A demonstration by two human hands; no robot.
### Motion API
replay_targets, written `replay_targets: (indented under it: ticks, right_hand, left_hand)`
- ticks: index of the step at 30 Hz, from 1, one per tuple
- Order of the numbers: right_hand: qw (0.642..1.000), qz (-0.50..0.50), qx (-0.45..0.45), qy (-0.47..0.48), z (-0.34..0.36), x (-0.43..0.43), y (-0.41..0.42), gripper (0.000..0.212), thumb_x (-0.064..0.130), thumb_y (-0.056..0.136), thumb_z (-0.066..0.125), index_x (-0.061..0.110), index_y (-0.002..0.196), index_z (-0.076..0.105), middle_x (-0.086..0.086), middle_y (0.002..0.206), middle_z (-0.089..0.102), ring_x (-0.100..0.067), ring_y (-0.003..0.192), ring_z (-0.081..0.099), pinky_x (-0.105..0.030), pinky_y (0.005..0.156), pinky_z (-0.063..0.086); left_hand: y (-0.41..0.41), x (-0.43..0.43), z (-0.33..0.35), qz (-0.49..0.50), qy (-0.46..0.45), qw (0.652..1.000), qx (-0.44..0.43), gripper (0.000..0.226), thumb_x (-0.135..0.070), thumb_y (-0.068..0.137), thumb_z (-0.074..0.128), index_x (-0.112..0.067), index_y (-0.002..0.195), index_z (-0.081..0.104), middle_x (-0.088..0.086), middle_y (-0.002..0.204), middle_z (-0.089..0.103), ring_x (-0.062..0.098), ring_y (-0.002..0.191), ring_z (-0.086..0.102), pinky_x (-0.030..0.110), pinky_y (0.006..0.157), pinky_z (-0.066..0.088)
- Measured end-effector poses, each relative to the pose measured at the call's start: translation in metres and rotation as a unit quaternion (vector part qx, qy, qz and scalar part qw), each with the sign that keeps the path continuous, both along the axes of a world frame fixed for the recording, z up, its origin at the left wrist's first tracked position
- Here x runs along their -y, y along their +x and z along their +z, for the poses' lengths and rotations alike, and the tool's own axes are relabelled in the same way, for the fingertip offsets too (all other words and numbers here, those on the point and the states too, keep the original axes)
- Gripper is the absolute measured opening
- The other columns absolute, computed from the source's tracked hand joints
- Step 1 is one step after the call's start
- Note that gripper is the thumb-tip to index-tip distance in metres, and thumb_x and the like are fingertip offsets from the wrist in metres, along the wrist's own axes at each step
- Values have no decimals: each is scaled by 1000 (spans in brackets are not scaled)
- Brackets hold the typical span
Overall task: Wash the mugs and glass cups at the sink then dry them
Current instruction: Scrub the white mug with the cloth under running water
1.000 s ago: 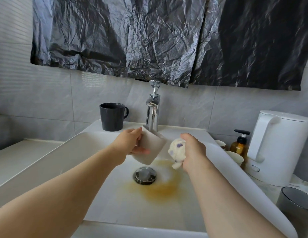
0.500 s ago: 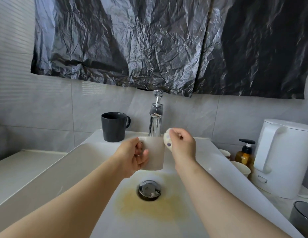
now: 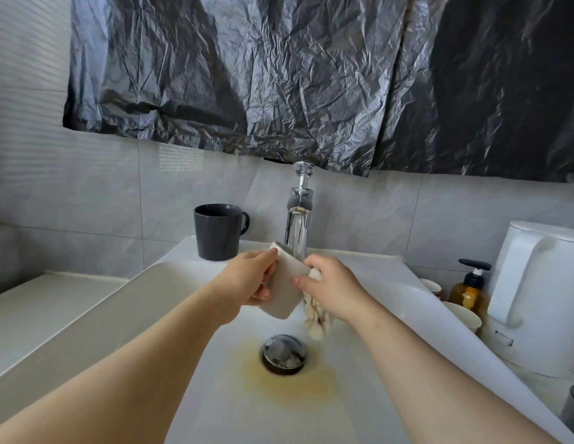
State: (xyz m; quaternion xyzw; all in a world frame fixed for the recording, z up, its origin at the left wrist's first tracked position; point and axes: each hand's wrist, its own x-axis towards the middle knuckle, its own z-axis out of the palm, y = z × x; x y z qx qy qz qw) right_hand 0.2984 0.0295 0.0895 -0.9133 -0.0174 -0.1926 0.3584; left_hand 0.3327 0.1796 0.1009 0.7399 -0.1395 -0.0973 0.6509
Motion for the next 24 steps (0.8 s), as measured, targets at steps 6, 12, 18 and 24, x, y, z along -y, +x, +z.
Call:
replay_targets:
  ticks: [6, 12, 18, 24]
  right_hand:
    - [999, -26, 3, 42, 4, 6, -1, 26, 30, 90, 60, 27, 68, 45, -3, 96, 48, -15, 83, 44, -15, 57, 29]
    - [994, 13, -23, 107, 6, 0, -5, 19, 27, 90, 60, 22, 74, 52, 5, 73, 53, -16, 78, 49, -26, 63, 36]
    - [957, -88, 69, 268, 11, -8, -8, 51, 22, 83, 68, 23, 128, 43, -2, 123, 36, -10, 86, 51, -14, 70, 41]
    - [898, -100, 129, 410, 18, -10, -8, 32, 11, 79, 56, 23, 101, 37, -6, 108, 37, -12, 55, 42, -12, 31, 33]
  left_hand:
    - [1, -6, -6, 68, 188, 960, 197, 18, -27, 89, 60, -23, 77, 48, 4, 93, 52, 16, 73, 51, 26, 59, 43]
    - [-6, 12, -15, 108, 14, 990, 90, 17, -31, 97, 42, -38, 101, 57, -3, 106, 58, 22, 98, 55, 35, 78, 51]
    - [-9, 26, 3, 161, -159, 940, -256, 31, -43, 95, 45, -19, 114, 54, 14, 111, 58, 42, 98, 59, 51, 56, 54]
    - [-1, 32, -2, 155, -152, 915, -339, 44, -48, 94, 46, -10, 115, 43, 17, 112, 57, 42, 108, 53, 67, 102, 29]
